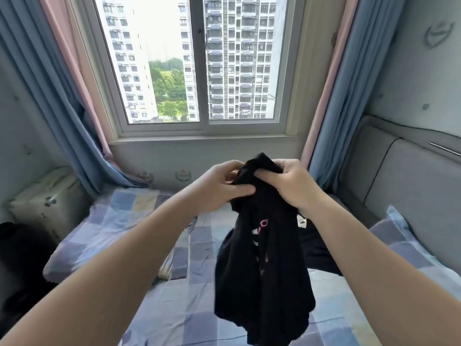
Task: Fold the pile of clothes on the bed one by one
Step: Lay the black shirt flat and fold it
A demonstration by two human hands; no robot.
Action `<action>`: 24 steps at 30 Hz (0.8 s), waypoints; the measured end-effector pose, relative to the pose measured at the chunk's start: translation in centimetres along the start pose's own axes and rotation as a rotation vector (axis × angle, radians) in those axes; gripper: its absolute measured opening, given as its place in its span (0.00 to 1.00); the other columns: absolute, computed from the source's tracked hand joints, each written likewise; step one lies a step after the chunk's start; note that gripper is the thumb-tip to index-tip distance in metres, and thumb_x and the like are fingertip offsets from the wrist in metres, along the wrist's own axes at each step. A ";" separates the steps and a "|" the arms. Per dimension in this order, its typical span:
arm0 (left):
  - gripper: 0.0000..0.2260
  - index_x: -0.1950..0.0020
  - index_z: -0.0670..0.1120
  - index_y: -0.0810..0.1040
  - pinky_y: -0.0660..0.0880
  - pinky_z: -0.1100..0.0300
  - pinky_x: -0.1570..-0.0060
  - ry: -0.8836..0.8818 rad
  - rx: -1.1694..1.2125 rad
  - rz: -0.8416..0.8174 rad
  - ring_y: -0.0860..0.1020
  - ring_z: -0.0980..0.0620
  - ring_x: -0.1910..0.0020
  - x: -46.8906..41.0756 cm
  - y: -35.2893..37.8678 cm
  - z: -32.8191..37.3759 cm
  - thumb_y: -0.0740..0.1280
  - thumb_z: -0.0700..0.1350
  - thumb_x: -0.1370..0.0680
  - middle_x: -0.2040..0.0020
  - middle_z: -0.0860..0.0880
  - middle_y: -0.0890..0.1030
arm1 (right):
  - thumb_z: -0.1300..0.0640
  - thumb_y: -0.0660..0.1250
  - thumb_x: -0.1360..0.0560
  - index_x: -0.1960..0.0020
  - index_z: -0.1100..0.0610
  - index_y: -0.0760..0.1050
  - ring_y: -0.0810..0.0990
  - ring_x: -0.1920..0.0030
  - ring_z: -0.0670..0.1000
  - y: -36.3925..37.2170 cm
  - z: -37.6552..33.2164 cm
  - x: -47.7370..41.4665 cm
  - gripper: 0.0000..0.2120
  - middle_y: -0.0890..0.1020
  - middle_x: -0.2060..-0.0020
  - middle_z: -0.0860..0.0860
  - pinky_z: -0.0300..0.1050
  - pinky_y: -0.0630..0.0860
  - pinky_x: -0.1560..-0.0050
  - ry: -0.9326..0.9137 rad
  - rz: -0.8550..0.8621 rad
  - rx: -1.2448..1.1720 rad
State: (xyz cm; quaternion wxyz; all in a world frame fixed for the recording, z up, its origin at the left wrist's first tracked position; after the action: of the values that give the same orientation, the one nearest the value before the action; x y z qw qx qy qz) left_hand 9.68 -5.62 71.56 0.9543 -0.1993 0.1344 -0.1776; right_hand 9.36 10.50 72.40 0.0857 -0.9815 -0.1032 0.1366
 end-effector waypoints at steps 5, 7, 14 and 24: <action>0.05 0.53 0.41 0.82 0.76 0.55 0.58 0.021 0.095 0.303 0.79 0.49 0.60 -0.1 -2.8 0.9 0.68 0.37 0.19 0.60 0.44 0.82 | 0.50 0.76 0.26 0.55 0.53 0.84 0.85 0.61 0.51 -1.0 0.5 -0.3 0.07 0.87 0.59 0.54 0.44 0.82 0.59 -0.009 0.042 0.011; 0.06 0.50 0.44 0.83 0.79 0.52 0.52 0.016 0.304 0.420 0.83 0.49 0.56 -0.1 -4.4 2.2 0.66 0.40 0.18 0.55 0.45 0.85 | 0.46 0.76 0.29 0.54 0.51 0.82 0.83 0.63 0.50 -1.3 2.1 0.5 0.10 0.85 0.61 0.55 0.42 0.79 0.61 0.022 0.001 -0.004; 0.06 0.47 0.45 0.82 0.82 0.54 0.60 0.089 0.570 0.549 0.86 0.47 0.57 -0.4 -8.7 5.9 0.64 0.42 0.17 0.55 0.45 0.87 | 0.45 0.71 0.23 0.37 0.42 0.78 0.81 0.52 0.42 2.9 12.6 4.6 0.15 0.84 0.48 0.45 0.37 0.78 0.51 0.300 -0.287 0.218; 0.07 0.45 0.48 0.80 0.82 0.43 0.51 -0.155 0.470 0.624 0.85 0.42 0.51 -1.1 -8.6 0.1 0.63 0.46 0.16 0.50 0.44 0.85 | 0.54 0.67 0.19 0.47 0.53 0.80 0.83 0.46 0.46 9.0 13.0 4.0 0.04 0.85 0.48 0.47 0.48 0.75 0.40 0.317 -0.307 0.022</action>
State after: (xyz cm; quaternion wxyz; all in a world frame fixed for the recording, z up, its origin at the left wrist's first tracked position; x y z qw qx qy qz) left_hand 6.29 -12.50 75.51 0.9893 0.0621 0.0720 0.1104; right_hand 10.97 4.59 57.31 0.1315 -0.9625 -0.2350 -0.0327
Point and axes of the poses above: each hand's wrist, its own x-axis away from the middle knuckle, its own y-axis out of the palm, z = x × y, the point moved 7 cm from there along -x, towards the middle knuckle
